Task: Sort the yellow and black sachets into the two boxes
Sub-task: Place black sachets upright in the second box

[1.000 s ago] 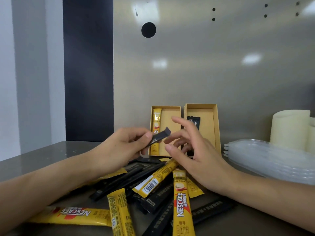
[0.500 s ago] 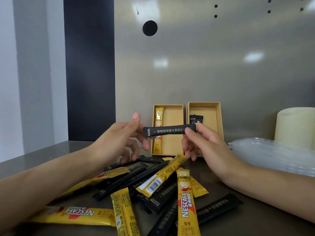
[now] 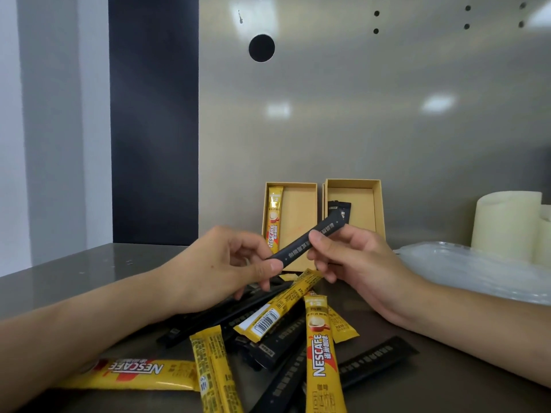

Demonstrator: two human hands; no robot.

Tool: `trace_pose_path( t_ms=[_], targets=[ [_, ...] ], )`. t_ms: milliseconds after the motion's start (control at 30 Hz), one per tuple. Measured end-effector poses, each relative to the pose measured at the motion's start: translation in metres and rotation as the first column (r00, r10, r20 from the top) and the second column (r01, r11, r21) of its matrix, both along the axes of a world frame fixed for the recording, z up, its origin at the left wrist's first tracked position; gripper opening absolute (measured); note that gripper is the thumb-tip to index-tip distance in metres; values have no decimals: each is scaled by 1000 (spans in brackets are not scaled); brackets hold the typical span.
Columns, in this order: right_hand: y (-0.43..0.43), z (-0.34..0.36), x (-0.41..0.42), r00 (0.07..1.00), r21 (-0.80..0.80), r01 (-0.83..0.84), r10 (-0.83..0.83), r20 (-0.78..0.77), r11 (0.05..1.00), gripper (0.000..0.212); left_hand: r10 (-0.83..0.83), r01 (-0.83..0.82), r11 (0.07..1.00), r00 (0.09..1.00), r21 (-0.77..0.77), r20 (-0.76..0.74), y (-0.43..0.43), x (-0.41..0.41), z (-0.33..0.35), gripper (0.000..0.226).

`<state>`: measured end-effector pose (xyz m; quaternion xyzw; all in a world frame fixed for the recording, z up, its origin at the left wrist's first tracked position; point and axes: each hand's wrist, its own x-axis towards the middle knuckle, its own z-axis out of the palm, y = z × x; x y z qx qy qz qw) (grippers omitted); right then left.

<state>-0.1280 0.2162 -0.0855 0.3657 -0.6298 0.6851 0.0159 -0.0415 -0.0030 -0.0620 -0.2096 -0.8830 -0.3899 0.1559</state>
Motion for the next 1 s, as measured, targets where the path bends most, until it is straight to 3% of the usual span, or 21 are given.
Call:
trace_pose_path(
  t_ms=[167, 300, 500, 567, 667, 767, 833, 1000],
  targets=[
    [-2, 0, 0, 997, 29, 66, -66, -27, 997, 29, 68, -69, 998, 996, -4, -61, 2, -1, 0, 25],
    [6, 18, -7, 968, 42, 237, -233, -95, 971, 19, 138, -139, 990, 987, -8, -78, 2, -2, -1, 24],
    [27, 54, -23, 896, 124, 413, -379, -231, 902, 22, 162, -165, 986, 982, -19, -101, 3, -2, 1, 9],
    [32, 60, -27, 825, 135, 523, -460, -328, 841, 33, 162, -167, 985, 981, -40, -103, 3, -1, 0, 9],
    [41, 60, -32, 641, 202, 706, -491, -590, 679, 62, 157, -163, 985, 982, -49, -106, 3, -1, 0, 9],
    [43, 50, -36, 544, 298, 791, -390, -743, 535, 60, 160, -167, 984, 981, -63, -110, 3, -1, -1, 8],
    [41, 46, -38, 561, 355, 792, -363, -744, 496, 51, 163, -171, 983, 980, -66, -113, 3, -2, -1, 8],
    [38, 48, -39, 604, 372, 766, -390, -695, 524, 51, 157, -166, 983, 981, -73, -114, 2, -2, -1, 9]
  ],
)
